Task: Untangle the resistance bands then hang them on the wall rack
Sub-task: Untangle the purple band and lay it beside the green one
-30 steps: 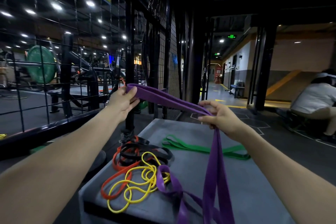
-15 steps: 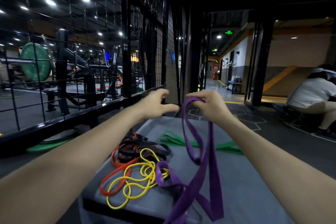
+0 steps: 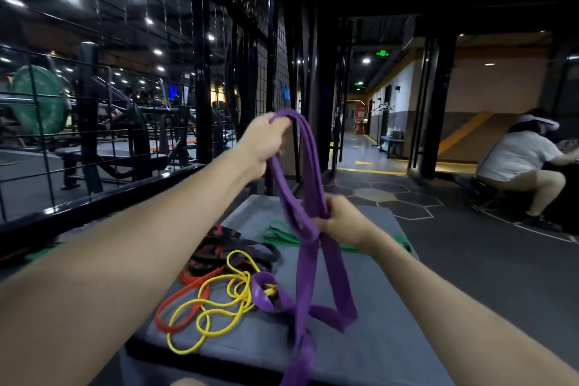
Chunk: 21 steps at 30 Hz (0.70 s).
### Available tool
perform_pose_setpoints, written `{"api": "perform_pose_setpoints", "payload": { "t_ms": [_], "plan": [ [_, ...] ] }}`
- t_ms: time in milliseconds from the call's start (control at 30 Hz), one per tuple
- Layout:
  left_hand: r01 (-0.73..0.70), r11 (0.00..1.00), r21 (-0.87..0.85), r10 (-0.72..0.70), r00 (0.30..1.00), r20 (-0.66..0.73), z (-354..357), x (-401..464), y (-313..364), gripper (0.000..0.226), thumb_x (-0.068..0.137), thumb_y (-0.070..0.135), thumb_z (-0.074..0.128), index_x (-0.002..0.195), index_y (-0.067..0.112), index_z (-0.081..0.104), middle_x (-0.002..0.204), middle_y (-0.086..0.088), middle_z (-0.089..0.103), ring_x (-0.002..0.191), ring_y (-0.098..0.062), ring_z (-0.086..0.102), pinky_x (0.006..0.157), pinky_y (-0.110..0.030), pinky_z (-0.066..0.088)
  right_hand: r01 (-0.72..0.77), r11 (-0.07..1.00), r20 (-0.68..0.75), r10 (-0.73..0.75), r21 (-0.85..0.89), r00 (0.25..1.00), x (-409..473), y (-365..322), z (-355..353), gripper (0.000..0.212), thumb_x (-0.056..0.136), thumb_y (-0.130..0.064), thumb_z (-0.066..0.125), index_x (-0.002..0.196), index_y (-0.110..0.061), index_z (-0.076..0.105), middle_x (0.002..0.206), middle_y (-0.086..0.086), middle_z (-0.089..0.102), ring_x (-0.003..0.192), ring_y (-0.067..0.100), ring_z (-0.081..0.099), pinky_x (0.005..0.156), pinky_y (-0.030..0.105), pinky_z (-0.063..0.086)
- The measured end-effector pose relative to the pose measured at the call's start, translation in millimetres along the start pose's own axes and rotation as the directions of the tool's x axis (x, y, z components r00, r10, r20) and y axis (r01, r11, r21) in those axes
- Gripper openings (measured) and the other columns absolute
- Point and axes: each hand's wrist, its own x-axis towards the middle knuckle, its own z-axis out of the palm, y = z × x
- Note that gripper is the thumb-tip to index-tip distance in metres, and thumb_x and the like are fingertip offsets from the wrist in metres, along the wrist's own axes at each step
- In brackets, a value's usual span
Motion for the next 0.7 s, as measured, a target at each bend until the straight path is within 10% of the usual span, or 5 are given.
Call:
{"api": "perform_pose_setpoints", "payload": {
  "t_ms": [100,333,433,700],
  "plan": [
    [-0.014,0.987,-0.160,0.002,0.997,-0.076,-18.5,5.3,13.8,0.023,0.096,0.016,0.043,0.075,0.020,0.052,0.050,0.011,0.043,0.042,-0.004,0.033,0.046,-0.020,0.029,-0.035,0.995,-0.073,0.028,-0.095,0.997,7.1,7.6,6.1,0.011,0.082,-0.003,0.054,0.090,0.001,0.061,0.090,0.018,0.070,0.084,0.030,0.067,0.080,0.046,0.054],
    [0.003,0.952,-0.307,-0.085,0.964,-0.253,-53.6,9.7,13.4,0.023,0.094,0.017,0.048,0.072,0.020,0.049,0.050,0.009,0.041,0.034,-0.001,0.031,0.036,-0.018,0.026,0.022,0.968,-0.230,0.037,0.249,0.973,18.0,-38.3,-54.2,0.006,0.091,-0.011,0.054,0.096,-0.008,0.051,0.081,0.011,0.067,0.077,0.026,0.066,0.071,0.034,0.054],
    [0.013,0.935,-0.354,-0.123,0.949,-0.290,-62.3,13.2,9.3,0.023,0.094,0.018,0.048,0.071,0.019,0.048,0.057,0.007,0.038,0.031,-0.001,0.032,0.033,-0.017,0.027,0.049,0.990,-0.200,-0.021,0.135,0.980,14.0,-53.9,-70.8,0.015,0.089,-0.021,0.060,0.095,-0.009,0.055,0.066,0.002,0.054,0.055,0.012,0.051,0.052,0.022,0.042],
    [0.212,0.950,-0.231,-0.270,0.928,-0.256,-68.6,15.6,-23.6,0.023,0.094,0.023,0.049,0.072,0.019,0.052,0.063,0.006,0.043,0.050,-0.008,0.037,0.044,-0.020,0.037,0.121,0.979,-0.300,-0.067,0.166,0.952,19.4,-75.3,-87.7,0.014,0.080,-0.017,0.071,0.081,-0.013,0.057,0.066,0.000,0.048,0.053,0.010,0.042,0.053,0.022,0.039]
  ]
}}
